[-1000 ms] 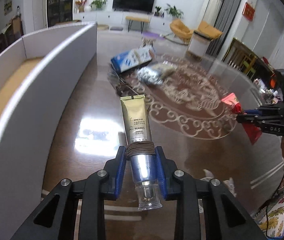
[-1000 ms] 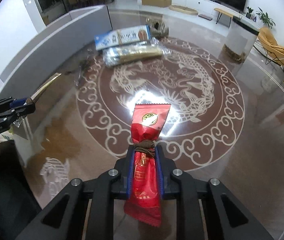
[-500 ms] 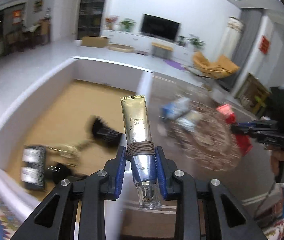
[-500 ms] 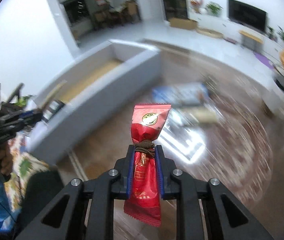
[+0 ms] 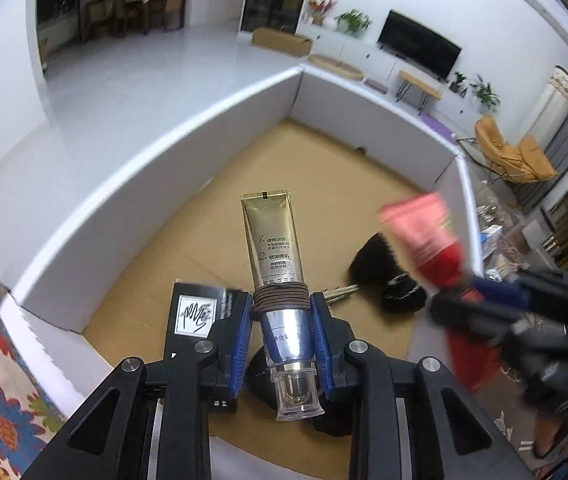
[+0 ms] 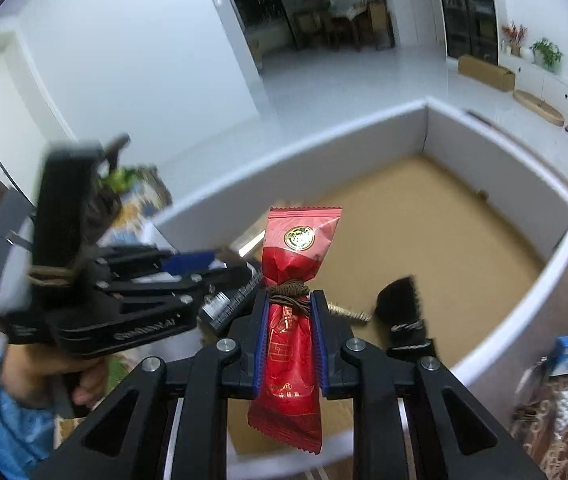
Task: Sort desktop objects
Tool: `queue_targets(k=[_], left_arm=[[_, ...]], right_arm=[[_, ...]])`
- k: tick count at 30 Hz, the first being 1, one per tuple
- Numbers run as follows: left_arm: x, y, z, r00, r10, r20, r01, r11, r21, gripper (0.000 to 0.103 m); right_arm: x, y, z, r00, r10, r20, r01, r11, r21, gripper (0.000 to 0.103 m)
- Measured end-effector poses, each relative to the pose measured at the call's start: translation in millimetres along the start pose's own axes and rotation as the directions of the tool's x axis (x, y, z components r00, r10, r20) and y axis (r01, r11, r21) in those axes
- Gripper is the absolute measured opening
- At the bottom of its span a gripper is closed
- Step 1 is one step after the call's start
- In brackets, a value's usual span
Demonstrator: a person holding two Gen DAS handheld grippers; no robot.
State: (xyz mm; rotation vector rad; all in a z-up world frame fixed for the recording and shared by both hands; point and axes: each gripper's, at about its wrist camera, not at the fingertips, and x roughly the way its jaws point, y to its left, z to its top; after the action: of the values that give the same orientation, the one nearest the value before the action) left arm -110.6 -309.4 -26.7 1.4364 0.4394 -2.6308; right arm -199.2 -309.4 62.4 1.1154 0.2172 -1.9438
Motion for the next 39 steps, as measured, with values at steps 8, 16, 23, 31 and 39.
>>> queue_targets(k=[8,16,23,31,39], left_arm=[[14,-2,-12,0.995,0.102,-0.011,-0.102,0.995,-0.014,0.072],[-40,-96,-33,0.989,-0.009,0.147,-0.007,0.994,0.109,0.072],[-53,-223,-101,0.953,-0.282,0.109,0.239,0.924,0.299,0.099],[48,-291,-162,0.97,-0.223,-0.096,0.243,0.906,0.348,0.099],[71,-301,-181,0.978,-0.186,-0.097,0.209,0.909,0.36,0.099]], right_arm=[[27,-13,-18,0.999,-0.037,-0.01,0.037,0.999,0.028,0.072],[-67,-64,-60,0.97,-0.164,0.18,0.146,0.983,0.111,0.089],[-155,-156,-176,0.873,-0.456,0.17,0.397,0.87,0.293,0.095],[-213,-238,-324,0.769,-0.638,-0.044,0.568,0.649,0.506,0.095],[-223,-249,-374,0.765,-0.641,-0.068,0.541,0.581,0.608,0.095]])
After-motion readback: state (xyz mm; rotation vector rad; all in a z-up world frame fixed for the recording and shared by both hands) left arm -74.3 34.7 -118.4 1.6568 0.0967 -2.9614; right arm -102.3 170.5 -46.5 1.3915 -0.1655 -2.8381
